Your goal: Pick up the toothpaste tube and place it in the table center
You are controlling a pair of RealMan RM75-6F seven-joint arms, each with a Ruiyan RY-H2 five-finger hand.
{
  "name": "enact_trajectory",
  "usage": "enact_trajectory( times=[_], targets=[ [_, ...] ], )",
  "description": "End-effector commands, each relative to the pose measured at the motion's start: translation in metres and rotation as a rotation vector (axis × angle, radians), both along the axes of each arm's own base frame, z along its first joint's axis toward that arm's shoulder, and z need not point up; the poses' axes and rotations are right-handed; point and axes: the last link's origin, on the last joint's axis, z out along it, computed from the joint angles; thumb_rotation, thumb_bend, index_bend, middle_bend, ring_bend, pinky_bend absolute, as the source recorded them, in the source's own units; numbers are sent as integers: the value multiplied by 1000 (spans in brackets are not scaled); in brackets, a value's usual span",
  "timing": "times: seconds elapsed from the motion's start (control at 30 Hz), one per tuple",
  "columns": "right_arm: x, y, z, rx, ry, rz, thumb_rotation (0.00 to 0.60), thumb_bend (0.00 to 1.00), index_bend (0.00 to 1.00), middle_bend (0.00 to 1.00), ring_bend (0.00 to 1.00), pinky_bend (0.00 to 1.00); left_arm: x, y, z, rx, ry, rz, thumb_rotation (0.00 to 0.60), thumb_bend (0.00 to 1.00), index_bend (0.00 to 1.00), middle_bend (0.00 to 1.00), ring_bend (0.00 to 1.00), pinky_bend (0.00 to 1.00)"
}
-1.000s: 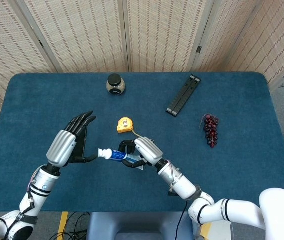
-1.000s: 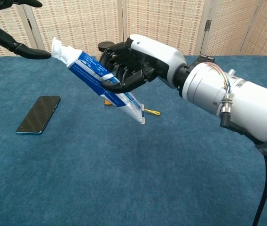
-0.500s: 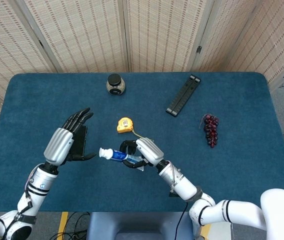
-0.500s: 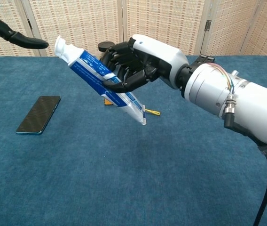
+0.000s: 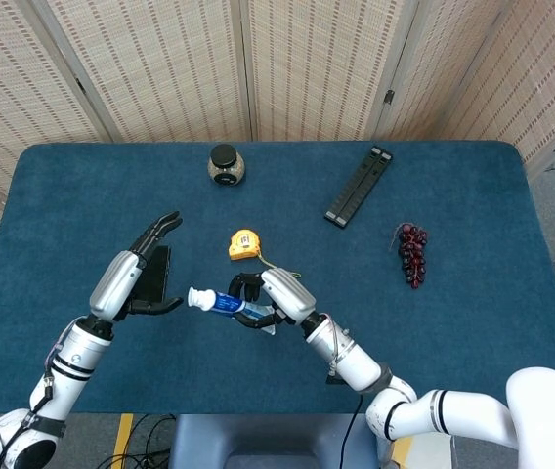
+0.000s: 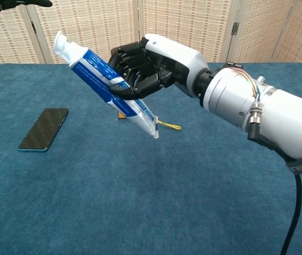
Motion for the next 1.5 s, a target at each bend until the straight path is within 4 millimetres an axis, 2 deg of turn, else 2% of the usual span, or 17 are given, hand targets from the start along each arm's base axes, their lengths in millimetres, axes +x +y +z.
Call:
enact_trajectory(
  times=[0.03, 0.67, 1.5],
  targets=[
    [7, 1, -2, 6, -6, 4, 600, 653, 707, 669, 552, 528, 2, 1, -2, 0, -4, -3, 0, 0, 4, 39, 25, 135],
    [37, 3, -10, 54, -4, 8, 600, 663, 707, 669, 554, 528, 15, 2, -22, 28, 135, -91, 0, 0, 0, 0, 0, 127],
    [47, 6, -13, 52, -17, -2, 600, 701, 734, 693, 578, 543, 18, 0, -36, -2, 327, -147, 0, 0, 0, 0, 0, 127]
  ],
)
